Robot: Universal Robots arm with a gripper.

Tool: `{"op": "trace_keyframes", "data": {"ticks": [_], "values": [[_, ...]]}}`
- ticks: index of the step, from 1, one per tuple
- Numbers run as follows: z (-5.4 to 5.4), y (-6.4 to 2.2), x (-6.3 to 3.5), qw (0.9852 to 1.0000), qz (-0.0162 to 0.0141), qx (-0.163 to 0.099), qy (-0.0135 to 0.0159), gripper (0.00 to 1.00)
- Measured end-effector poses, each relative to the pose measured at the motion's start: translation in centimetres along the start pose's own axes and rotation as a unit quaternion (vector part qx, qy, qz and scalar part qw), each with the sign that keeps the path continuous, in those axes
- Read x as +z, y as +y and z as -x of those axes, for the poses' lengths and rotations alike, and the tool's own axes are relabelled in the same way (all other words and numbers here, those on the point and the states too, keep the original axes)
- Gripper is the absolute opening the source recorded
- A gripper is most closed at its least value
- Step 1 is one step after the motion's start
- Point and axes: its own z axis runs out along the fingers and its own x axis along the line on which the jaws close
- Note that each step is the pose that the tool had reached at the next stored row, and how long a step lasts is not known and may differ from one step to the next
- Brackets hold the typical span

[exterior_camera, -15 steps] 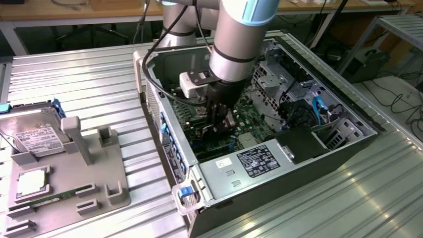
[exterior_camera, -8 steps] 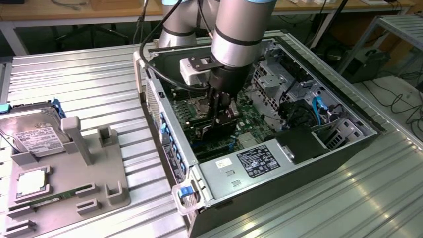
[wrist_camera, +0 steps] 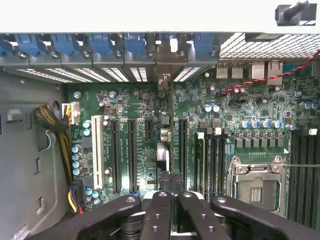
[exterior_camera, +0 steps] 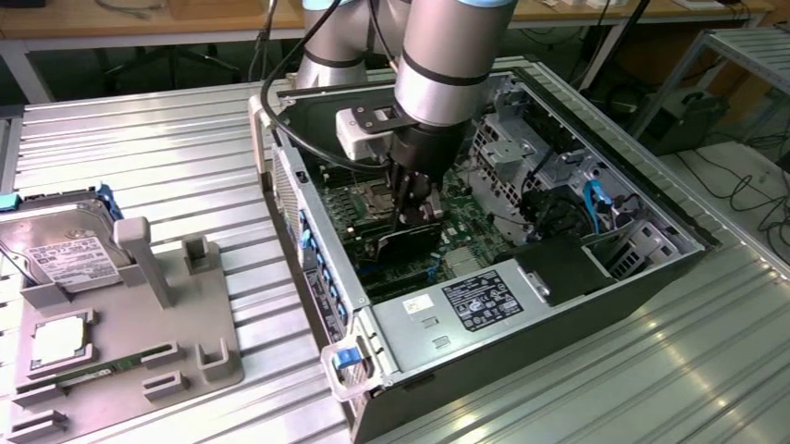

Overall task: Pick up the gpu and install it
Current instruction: 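Insert the gpu into the slot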

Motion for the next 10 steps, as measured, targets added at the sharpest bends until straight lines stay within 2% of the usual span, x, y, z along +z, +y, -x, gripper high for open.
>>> {"op": "trace_keyframes", "data": {"ticks": [10], "values": [[0.0,0.0,0.0,1.0,0.0,0.0,0.0,0.11]]}}
